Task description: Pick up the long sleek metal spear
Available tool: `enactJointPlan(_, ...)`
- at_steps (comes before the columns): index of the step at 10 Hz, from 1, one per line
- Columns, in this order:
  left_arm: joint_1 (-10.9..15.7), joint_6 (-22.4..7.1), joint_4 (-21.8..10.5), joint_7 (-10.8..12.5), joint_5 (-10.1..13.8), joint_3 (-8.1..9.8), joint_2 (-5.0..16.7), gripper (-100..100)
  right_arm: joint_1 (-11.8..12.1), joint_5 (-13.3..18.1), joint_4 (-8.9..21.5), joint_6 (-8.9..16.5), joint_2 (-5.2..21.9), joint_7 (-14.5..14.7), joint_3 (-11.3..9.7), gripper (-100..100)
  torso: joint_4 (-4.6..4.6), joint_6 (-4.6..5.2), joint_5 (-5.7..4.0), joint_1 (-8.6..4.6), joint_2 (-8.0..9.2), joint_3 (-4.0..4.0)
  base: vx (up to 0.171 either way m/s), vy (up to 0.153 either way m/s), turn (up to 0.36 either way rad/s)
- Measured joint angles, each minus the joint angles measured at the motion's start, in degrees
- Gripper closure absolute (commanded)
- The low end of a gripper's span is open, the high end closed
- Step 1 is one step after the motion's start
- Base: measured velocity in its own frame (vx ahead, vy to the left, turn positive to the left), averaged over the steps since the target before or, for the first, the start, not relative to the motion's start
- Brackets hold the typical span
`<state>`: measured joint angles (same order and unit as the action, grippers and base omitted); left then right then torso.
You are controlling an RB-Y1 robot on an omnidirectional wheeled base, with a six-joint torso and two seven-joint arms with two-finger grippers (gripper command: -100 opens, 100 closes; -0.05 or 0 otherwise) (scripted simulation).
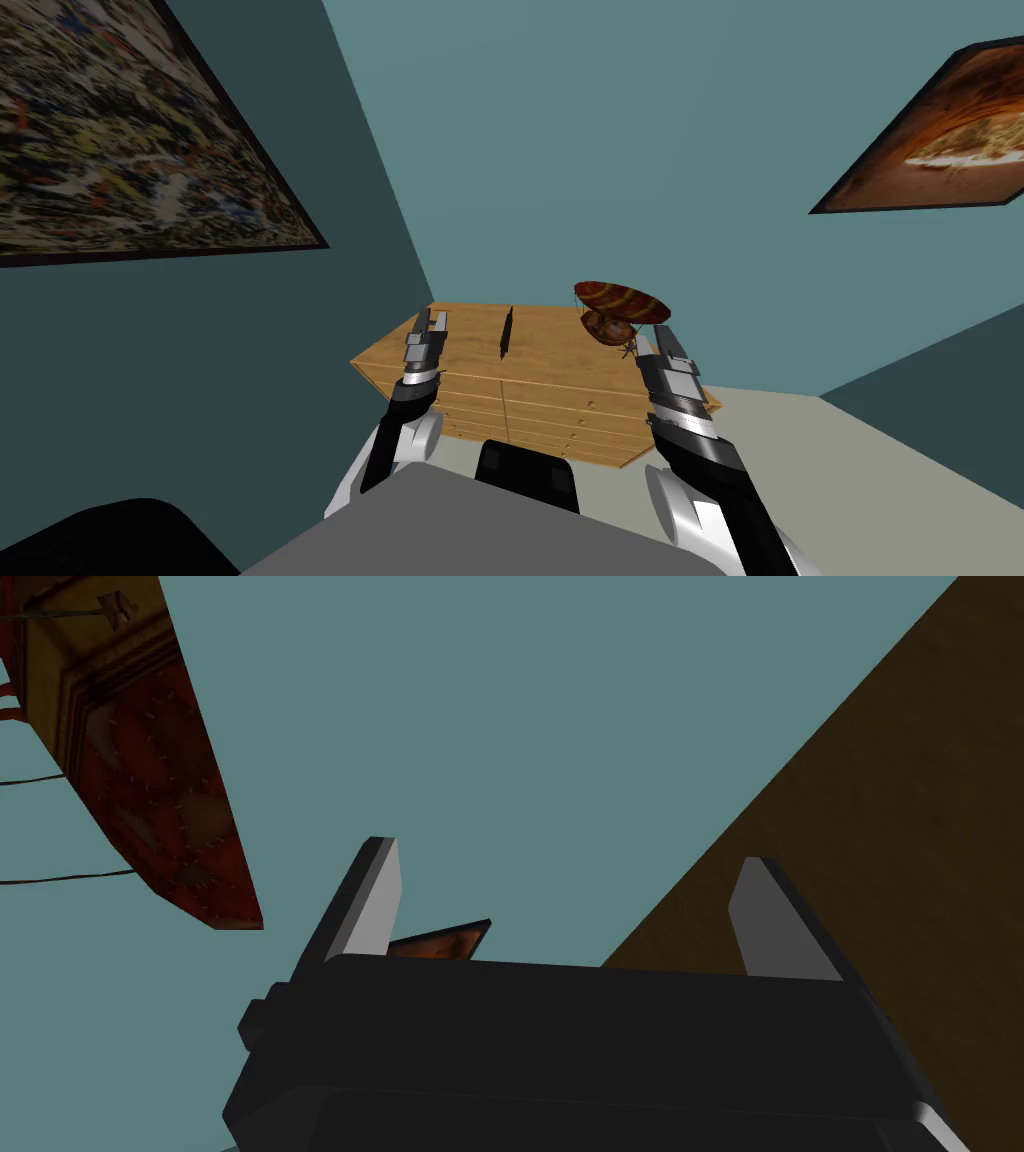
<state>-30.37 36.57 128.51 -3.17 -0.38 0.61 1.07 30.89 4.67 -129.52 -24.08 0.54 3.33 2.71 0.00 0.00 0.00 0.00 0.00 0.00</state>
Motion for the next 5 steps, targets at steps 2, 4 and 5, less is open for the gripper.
enactJointPlan(2, -0.5, 0.3, -1.0, -0.7, 0.1, 1.07, 2.7, -100, 0.0, 0.0, 0.0, 0.0, 0.0, 0.0, 0.0, 0, 0.04, 0.01, 0.02, 0.09, 0.18, 0.10, -0.061, 0.028, -0.155)
enactJointPlan(4, -1.9, 0.4, -1.8, -2.2, 0.0, 2.66, 6.1, -100, 0.0, 0.0, 0.0, 0.0, 0.0, 0.0, 0.0, 0, 0.07, 0.02, 0.04, 0.20, 0.33, 0.19, -0.072, 0.036, -0.135)
enactJointPlan(5, -2.1, 0.5, -2.3, -2.6, 0.0, 3.15, 7.3, -100, 0.0, 0.0, 0.0, 0.0, 0.0, 0.0, 0.0, 0, 0.06, -0.01, 0.04, 0.15, 0.25, 0.15, -0.040, 0.020, -0.147)
